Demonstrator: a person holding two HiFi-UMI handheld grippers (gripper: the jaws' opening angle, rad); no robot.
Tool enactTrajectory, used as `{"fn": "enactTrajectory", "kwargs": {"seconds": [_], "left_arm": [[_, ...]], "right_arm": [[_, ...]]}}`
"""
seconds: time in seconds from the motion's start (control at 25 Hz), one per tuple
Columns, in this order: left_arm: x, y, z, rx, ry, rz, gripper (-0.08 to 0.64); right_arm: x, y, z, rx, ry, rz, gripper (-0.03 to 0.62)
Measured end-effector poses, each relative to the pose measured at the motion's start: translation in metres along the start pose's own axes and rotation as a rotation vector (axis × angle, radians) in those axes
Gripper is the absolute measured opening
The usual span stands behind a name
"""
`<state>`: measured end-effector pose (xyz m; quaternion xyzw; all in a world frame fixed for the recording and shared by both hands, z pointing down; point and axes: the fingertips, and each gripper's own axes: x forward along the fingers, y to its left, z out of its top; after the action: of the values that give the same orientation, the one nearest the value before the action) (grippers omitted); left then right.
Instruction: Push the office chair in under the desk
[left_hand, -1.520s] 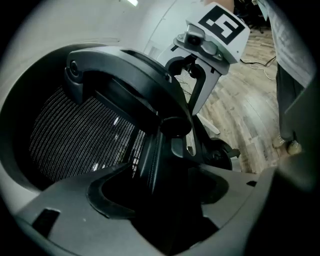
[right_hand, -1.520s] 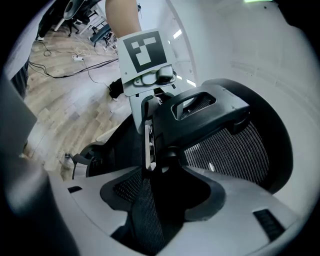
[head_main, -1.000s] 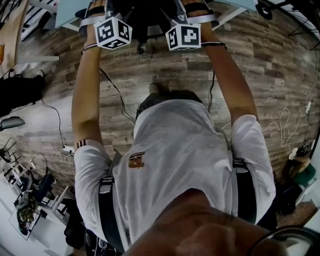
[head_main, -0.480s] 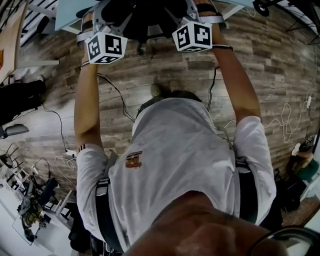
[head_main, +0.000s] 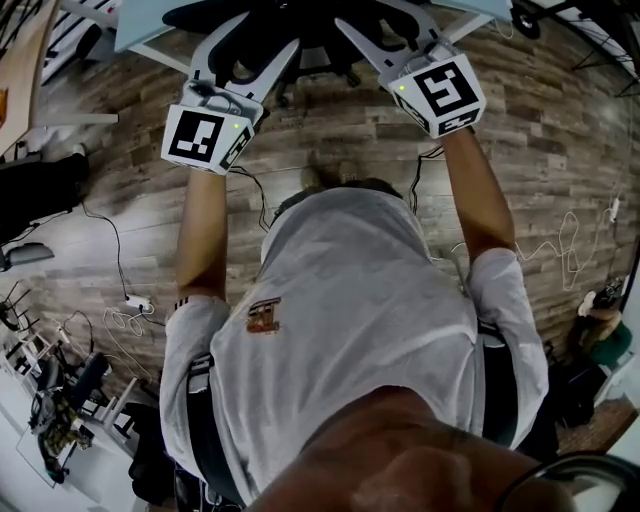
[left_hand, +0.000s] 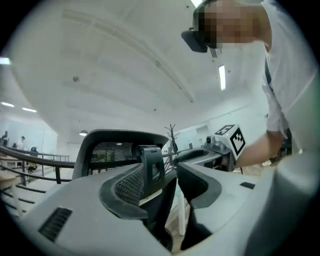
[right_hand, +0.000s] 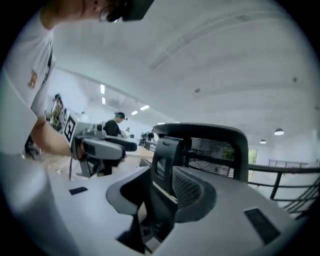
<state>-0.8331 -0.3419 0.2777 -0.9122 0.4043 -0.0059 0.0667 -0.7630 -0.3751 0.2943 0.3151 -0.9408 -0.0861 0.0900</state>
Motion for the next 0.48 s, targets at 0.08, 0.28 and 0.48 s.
{"fn": "enactTrajectory", "kwargs": {"seconds": [0.08,0.28,0.48], "left_arm": [[-0.005,-0.003,0.004,-0.031,-0.033,0.003,0.179],[-0.003,-0.005,0.005,-0.087,-0.073,0.008,0.058],[0.000,-0.006,0.004,-0.129,-0.079,0.019,0.024]], "right_arm": [[-0.003,0.012,0.006,0.106,-0.053,0.040,0.125],[-0.002,0.028,0.005,0.271,-0.133,0.092,0.057],[0.002,0.037,0.006,0.367,-0.179,0.138,0.038]]}}
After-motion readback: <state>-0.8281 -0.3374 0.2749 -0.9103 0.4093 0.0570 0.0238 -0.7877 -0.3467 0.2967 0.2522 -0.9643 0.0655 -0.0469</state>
